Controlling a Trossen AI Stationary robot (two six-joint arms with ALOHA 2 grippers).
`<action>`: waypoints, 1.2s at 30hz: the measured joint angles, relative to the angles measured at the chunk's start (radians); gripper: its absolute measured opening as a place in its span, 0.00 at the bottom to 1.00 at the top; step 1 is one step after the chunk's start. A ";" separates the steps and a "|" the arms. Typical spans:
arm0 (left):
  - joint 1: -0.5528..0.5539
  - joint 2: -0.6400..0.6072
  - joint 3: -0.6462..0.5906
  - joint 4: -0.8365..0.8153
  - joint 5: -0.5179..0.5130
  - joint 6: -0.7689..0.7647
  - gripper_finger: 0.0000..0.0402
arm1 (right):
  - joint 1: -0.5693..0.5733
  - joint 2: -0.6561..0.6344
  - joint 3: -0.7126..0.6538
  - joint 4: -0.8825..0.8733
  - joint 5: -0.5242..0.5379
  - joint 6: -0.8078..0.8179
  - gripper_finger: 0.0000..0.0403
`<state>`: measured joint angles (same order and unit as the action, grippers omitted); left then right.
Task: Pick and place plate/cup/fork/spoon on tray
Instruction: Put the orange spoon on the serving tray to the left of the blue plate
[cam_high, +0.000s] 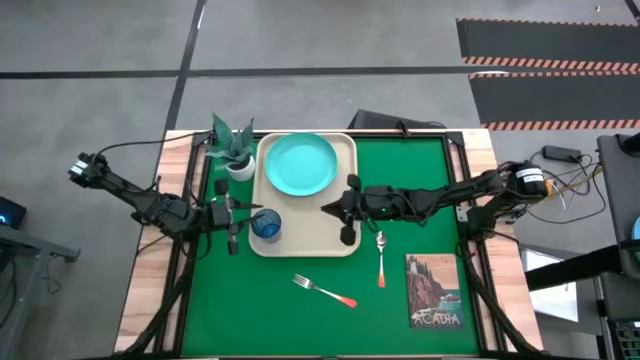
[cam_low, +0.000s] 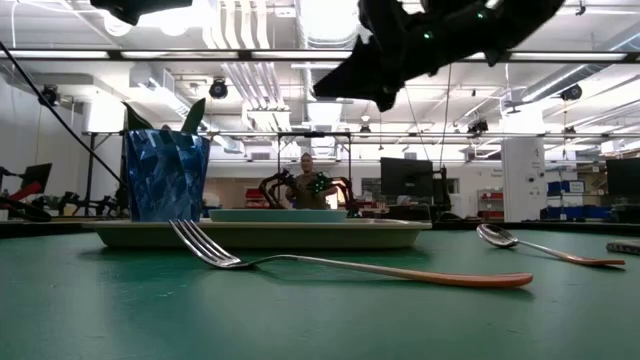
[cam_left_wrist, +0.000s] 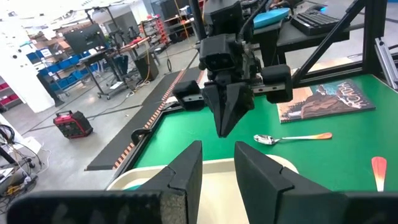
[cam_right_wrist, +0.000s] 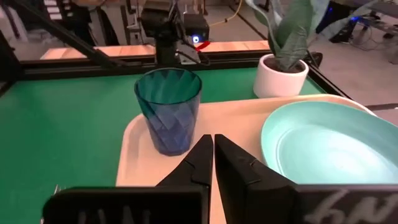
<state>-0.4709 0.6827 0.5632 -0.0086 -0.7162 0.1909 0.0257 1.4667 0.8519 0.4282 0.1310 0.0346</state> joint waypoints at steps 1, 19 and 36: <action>0.000 0.000 0.000 0.000 0.000 0.000 0.20 | 0.000 -0.011 -0.016 0.005 0.000 0.003 0.02; 0.000 0.003 0.000 0.001 0.000 0.007 0.20 | 0.000 -0.025 -0.090 0.125 -0.003 -0.105 0.02; 0.000 0.003 0.000 0.001 0.000 0.009 0.20 | 0.000 0.029 -0.090 0.128 0.001 -0.097 0.02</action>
<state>-0.4708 0.6857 0.5632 -0.0074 -0.7166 0.1996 0.0261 1.4952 0.7616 0.5566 0.1316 -0.0624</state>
